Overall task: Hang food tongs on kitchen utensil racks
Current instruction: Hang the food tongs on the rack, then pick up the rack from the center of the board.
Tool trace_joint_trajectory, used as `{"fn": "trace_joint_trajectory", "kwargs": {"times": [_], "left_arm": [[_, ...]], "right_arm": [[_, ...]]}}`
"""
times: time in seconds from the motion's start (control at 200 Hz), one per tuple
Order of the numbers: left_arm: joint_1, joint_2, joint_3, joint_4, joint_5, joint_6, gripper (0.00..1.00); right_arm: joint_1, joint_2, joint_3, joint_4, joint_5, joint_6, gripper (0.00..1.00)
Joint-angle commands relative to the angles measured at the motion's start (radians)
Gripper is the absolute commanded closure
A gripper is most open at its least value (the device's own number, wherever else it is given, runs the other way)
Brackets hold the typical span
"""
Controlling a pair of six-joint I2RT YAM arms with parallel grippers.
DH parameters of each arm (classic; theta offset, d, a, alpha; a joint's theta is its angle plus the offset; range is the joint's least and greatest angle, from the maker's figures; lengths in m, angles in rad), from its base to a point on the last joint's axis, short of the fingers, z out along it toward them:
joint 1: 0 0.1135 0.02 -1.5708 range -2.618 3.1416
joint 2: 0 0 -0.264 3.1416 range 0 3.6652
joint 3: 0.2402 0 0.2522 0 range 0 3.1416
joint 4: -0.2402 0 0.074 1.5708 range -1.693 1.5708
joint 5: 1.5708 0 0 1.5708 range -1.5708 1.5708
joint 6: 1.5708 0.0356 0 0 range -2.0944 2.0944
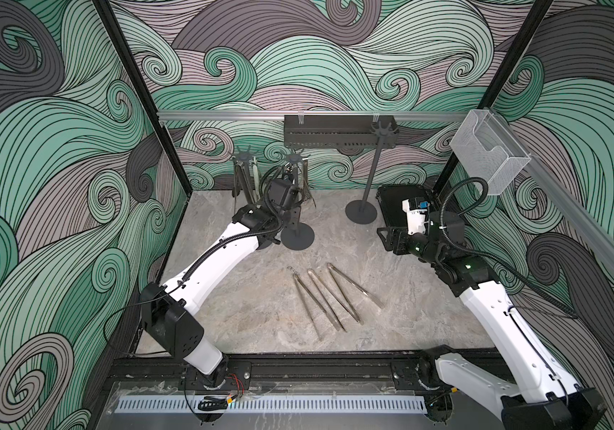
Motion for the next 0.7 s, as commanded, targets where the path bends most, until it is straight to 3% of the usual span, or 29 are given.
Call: {"fn": "trace_joint_trajectory", "kwargs": {"times": [0.0, 0.16, 0.35, 0.695], "left_arm": [[0.002, -0.096, -0.04, 0.022, 0.078, 0.013, 0.38], [0.003, -0.247, -0.122, 0.053, 0.143, 0.028, 0.31], [0.003, -0.378, -0.217, 0.079, 0.264, 0.033, 0.26], [0.003, -0.542, -0.392, 0.154, 0.433, -0.022, 0.24]], "right_arm": [[-0.019, 0.022, 0.004, 0.033, 0.03, 0.013, 0.24], [-0.042, 0.109, 0.046, 0.076, 0.074, 0.014, 0.17], [-0.045, 0.302, 0.152, 0.275, 0.077, -0.02, 0.11], [-0.046, 0.769, 0.557, 0.408, 0.204, -0.18, 0.1]]}}
